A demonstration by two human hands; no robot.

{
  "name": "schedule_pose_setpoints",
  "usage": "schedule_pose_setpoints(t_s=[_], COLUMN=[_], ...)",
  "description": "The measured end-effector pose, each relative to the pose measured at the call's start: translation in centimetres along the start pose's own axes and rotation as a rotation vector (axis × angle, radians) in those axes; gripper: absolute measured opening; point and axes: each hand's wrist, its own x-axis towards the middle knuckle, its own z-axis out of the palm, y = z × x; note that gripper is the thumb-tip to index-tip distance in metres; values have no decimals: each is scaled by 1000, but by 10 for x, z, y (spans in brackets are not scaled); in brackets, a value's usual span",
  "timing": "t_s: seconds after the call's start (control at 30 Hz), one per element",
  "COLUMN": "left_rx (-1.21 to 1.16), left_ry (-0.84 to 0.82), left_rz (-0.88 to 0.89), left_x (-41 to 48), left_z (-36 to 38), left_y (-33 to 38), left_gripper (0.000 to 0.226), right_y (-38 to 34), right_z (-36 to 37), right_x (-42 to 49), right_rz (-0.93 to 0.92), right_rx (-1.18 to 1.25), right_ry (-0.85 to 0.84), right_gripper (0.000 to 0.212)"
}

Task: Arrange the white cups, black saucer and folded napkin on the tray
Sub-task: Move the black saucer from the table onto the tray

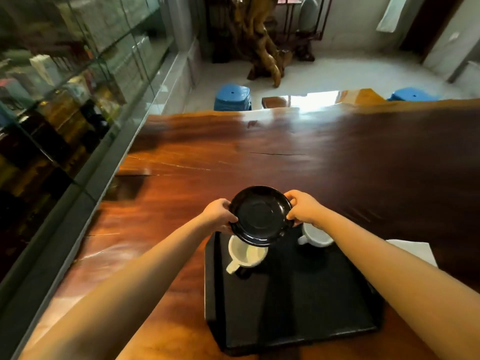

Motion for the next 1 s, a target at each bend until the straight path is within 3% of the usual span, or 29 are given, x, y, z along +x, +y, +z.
schedule_pose_setpoints(t_s=[0.3,0.5,0.8,1.0], left_rx=[-59,-18,130,171], left_ry=[-92,-112,-73,-131], left_rz=[-9,-109,-272,-368], left_x=[-43,-51,-35,-28], left_z=[133,193,223,225], left_y=[-2,-22,-61,-79], left_gripper=[35,33,32,34], right_y=[108,169,216,226], right_z=[-64,-70,-38,-19], right_x=[-71,-86,-72,-66], right_rz=[62,118,143,169], right_rx=[74,41,-128,-251], right_ry=[28,19,10,-57], right_gripper=[62,61,55,58])
